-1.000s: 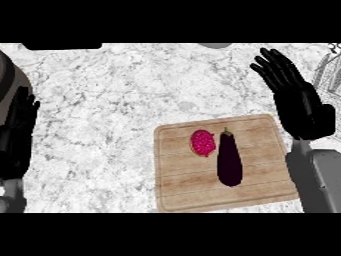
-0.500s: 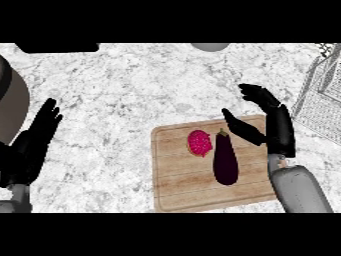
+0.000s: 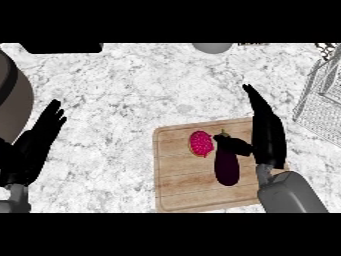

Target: Pick the eggplant from the cutting board and place it in the tiered basket

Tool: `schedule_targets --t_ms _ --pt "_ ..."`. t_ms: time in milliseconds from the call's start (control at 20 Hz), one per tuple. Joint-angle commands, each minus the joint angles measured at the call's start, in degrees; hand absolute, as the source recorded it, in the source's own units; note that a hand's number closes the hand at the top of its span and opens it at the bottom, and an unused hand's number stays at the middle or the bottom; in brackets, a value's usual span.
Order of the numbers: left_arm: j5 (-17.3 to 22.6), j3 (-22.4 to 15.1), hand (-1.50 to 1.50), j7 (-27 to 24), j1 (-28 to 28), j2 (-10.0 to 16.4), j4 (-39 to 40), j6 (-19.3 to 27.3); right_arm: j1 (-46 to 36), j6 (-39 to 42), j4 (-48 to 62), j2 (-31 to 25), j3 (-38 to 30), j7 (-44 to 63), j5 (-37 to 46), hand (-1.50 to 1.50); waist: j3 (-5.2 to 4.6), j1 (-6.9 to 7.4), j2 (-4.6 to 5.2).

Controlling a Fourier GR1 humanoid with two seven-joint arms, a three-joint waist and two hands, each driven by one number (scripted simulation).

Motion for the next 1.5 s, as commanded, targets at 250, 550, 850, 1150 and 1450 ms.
schedule_targets --t_ms 250,550,850,1150,1450 --pt "-0.48 -0.48 0.0 0.59 -0.69 0.42 0.57 -0.85 -6.01 34.96 -2.79 -1.09 10.53 26.49 2.48 -1.5 -0.12 1.39 0.13" --pt "-1.72 -2.1 0.0 -0.57 -0.2 -2.02 0.16 -0.02 -13.85 50.53 -7.73 7.6 10.25 46.09 -2.26 -1.5 0.31 1.66 0.44" --pt "0.14 1.11 0.0 -0.54 -1.33 -0.15 2.45 -2.61 -15.64 46.93 -1.74 10.92 8.79 48.36 3.03 -1.5 0.42 1.74 0.83" --pt "-0.49 0.55 0.0 1.76 -4.21 -1.57 1.52 -1.21 -12.48 46.84 1.2 12.23 7.89 49.29 5.89 -1.5 0.45 1.48 0.84" --pt "-0.02 1.95 0.0 1.83 -0.28 -0.02 -1.92 -3.38 -6.2 45.64 1.47 11.73 7.1 43.24 10.99 -1.5 0.51 1.91 0.77"
